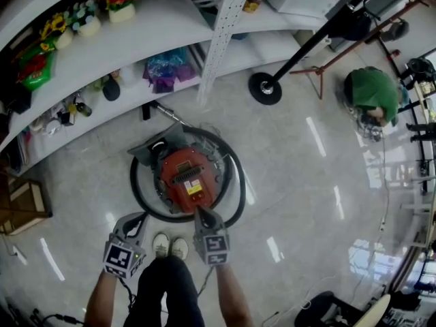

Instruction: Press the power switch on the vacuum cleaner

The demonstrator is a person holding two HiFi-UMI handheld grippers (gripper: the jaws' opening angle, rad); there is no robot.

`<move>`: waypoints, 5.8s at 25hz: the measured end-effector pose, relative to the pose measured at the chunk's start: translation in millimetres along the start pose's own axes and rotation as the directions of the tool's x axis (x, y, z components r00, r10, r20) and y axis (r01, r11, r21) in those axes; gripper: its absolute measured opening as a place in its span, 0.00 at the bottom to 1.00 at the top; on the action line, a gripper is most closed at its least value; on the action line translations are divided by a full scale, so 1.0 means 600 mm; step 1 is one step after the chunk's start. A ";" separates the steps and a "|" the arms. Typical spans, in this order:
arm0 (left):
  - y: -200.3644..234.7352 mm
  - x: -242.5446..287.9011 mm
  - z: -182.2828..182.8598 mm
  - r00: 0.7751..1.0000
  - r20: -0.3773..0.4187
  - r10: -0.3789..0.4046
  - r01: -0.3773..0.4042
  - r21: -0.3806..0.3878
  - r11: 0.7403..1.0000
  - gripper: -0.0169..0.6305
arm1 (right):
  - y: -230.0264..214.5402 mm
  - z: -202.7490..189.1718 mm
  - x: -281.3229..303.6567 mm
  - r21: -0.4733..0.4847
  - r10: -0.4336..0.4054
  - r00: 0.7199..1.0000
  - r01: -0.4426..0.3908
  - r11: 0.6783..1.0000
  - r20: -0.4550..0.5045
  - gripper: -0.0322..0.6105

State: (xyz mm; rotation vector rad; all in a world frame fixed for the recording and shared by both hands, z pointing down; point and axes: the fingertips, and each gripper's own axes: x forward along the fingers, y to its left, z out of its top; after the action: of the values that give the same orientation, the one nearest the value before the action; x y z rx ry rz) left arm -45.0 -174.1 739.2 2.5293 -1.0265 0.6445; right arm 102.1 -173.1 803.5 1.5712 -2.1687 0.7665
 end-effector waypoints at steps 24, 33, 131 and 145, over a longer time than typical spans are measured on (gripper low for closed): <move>-0.032 -0.103 0.216 0.990 0.137 -0.031 0.021 0.069 0.997 0.04 | 0.099 0.198 -0.159 0.018 0.007 0.992 -0.010 1.000 0.126 0.07; -0.049 -0.161 0.299 0.986 0.163 -0.041 0.027 0.083 0.996 0.04 | 0.139 0.285 -0.234 0.018 -0.004 0.983 0.001 1.000 0.181 0.07; -0.097 -0.445 0.579 0.896 0.444 0.020 -0.116 0.191 0.975 0.04 | 0.200 0.532 -0.609 0.002 -0.109 0.853 0.126 0.992 0.511 0.07; -0.112 -0.434 0.585 0.894 0.447 0.009 -0.104 0.190 0.976 0.04 | 0.190 0.523 -0.610 -0.008 -0.108 0.859 0.129 0.992 0.500 0.07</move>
State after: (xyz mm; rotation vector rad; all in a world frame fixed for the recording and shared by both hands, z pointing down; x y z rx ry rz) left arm -63.6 -142.8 298.6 2.9240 -1.2395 0.1891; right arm 120.7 -61.6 321.2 2.0362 -2.3729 0.2861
